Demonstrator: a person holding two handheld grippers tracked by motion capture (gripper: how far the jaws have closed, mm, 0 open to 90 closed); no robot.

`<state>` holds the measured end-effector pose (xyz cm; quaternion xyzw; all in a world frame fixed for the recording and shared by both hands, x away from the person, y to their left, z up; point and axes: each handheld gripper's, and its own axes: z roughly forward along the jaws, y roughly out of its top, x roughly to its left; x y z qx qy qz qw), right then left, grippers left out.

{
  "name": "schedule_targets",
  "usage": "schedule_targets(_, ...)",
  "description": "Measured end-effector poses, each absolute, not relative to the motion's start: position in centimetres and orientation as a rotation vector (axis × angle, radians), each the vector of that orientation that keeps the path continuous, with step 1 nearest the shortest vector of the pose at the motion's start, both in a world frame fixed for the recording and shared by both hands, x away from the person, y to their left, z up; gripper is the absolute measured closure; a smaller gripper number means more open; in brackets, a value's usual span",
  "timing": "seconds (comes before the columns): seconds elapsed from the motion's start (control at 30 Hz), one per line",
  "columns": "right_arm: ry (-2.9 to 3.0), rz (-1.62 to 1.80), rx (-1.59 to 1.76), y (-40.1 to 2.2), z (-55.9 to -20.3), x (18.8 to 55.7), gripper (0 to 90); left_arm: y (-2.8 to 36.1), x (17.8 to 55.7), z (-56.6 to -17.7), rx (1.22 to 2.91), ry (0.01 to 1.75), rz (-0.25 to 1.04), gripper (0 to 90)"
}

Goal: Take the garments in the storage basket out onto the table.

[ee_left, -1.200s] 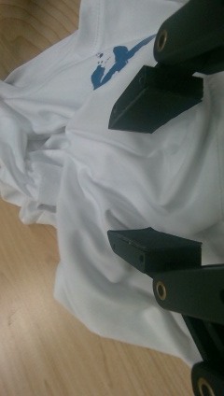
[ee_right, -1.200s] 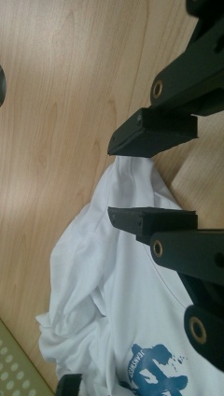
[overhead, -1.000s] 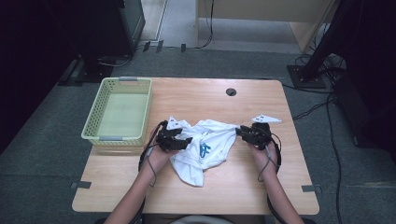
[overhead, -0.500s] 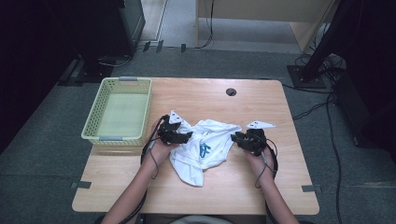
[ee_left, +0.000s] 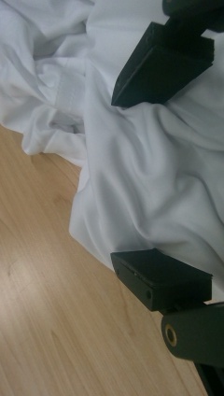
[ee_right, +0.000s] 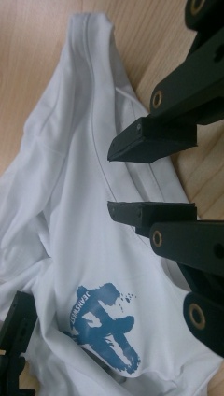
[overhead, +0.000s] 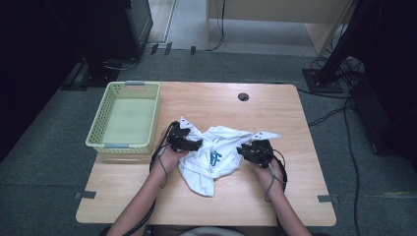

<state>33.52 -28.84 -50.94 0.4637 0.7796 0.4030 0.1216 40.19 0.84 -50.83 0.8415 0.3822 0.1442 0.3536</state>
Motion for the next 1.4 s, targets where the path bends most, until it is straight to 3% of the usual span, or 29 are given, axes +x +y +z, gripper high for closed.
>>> schedule_targets(1.4,2.205,1.097,1.361,-30.5,-51.9,36.5,69.5,1.3,37.7,-51.3,2.203,0.987,0.384,20.8)
